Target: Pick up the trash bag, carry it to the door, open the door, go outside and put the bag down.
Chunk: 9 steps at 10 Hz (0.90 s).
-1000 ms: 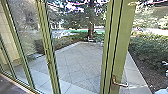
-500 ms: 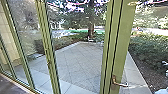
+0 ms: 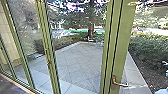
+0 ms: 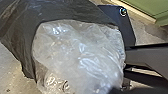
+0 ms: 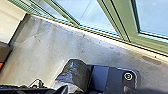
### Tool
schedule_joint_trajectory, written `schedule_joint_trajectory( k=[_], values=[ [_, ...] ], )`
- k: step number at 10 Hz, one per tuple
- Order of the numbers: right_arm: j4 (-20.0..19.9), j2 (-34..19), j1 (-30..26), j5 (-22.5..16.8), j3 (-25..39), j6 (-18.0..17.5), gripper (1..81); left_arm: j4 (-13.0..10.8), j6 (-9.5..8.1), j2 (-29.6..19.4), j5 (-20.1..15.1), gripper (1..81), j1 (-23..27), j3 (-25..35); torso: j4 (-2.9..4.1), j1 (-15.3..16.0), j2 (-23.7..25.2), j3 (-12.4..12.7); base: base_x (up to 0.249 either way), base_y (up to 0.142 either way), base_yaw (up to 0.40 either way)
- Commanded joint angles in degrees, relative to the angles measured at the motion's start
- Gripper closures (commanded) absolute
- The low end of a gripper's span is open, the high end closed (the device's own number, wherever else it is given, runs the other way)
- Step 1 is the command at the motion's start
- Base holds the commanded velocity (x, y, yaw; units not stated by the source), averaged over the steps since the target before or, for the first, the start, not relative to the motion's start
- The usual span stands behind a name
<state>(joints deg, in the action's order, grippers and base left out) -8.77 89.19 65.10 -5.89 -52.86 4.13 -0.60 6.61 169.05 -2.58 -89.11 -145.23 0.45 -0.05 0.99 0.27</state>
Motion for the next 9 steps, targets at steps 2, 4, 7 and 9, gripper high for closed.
schedule_joint_trajectory(
  k=[2, 4, 7, 9],
  values=[
    [-7.22, -7.41, -19.5, -17.99, 0.84, -0.26, 1.0, 0.51, -0.02, 0.24, -3.48, 81.1, 2.32, 0.29, 0.0, 0.05, 0.0, 0.0, 0.0, 0.0, 0.0],
    [-7.32, -7.94, -27.75, -25.01, -0.12, -2.97, 1.0, 0.42, 0.16, 1.03, -3.57, 81.1, 2.32, 0.2, 0.0, 0.05, 0.0, 0.0, 0.0, 0.0, 0.0],
    [-6.88, -7.15, -36.55, -32.75, -2.05, -6.23, 1.0, 0.42, -0.02, 1.03, -3.57, 81.1, 2.32, 0.2, 0.0, 0.05, 0.0, -0.02, 0.0, 0.0, 0.0],
    [-6.79, -6.62, -42.26, -37.27, -3.56, -8.61, 1.0, 0.42, -0.1, 1.12, -3.57, 81.1, 2.32, -0.41, 0.0, 0.05, 0.0, -0.02, 0.0, 0.0, 0.0]
  ],
)
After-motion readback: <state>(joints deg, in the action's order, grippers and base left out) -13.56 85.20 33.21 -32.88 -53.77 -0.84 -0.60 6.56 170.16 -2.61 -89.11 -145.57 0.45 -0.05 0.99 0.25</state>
